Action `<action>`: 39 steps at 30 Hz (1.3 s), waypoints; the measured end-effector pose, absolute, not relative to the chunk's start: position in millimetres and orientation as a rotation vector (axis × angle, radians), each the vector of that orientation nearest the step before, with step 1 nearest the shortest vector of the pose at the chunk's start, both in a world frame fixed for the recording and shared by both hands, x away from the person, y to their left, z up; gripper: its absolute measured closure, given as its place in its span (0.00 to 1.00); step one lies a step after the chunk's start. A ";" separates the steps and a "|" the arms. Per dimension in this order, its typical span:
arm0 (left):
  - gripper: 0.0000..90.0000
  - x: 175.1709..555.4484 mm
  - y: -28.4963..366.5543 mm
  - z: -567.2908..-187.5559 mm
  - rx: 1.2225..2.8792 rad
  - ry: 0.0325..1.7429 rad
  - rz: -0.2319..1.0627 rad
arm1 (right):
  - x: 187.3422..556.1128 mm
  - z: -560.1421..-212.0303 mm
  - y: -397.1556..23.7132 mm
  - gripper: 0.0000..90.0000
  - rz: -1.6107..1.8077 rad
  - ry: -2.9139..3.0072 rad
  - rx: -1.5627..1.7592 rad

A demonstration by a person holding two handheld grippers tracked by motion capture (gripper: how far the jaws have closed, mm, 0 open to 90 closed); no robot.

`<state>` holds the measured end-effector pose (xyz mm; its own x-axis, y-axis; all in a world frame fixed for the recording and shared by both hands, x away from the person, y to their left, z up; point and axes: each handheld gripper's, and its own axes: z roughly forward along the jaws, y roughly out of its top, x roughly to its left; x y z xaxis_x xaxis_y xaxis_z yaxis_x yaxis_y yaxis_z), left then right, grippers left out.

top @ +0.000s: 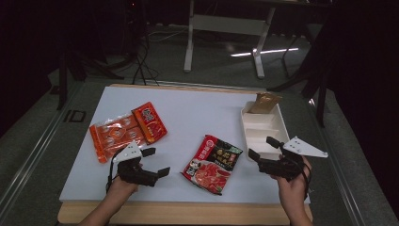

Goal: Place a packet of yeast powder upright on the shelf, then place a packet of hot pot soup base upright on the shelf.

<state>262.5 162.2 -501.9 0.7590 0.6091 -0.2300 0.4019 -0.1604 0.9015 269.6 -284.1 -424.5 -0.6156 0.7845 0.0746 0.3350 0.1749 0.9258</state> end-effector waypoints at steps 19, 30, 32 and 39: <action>0.35 291.0 142.9 -504.5 1.877 0.808 0.210 | 250.5 -432.8 -288.5 0.15 1.512 2.032 1.003; 0.92 306.7 111.6 -527.3 2.103 0.828 0.170 | 252.5 -438.9 -283.1 0.15 1.535 2.082 0.967; 0.98 306.9 104.9 -530.1 2.136 0.821 0.178 | 252.1 -439.8 -282.5 0.15 1.534 2.088 0.959; 0.99 303.5 92.9 -534.9 2.202 0.763 0.117 | 251.4 -439.3 -283.2 0.15 1.538 2.086 0.951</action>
<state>303.5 92.9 -534.9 0.8149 0.5582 -0.1561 0.4855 -0.5102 0.7099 251.4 -283.2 -439.3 -0.6996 0.7090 0.0892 0.2950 0.1728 0.9398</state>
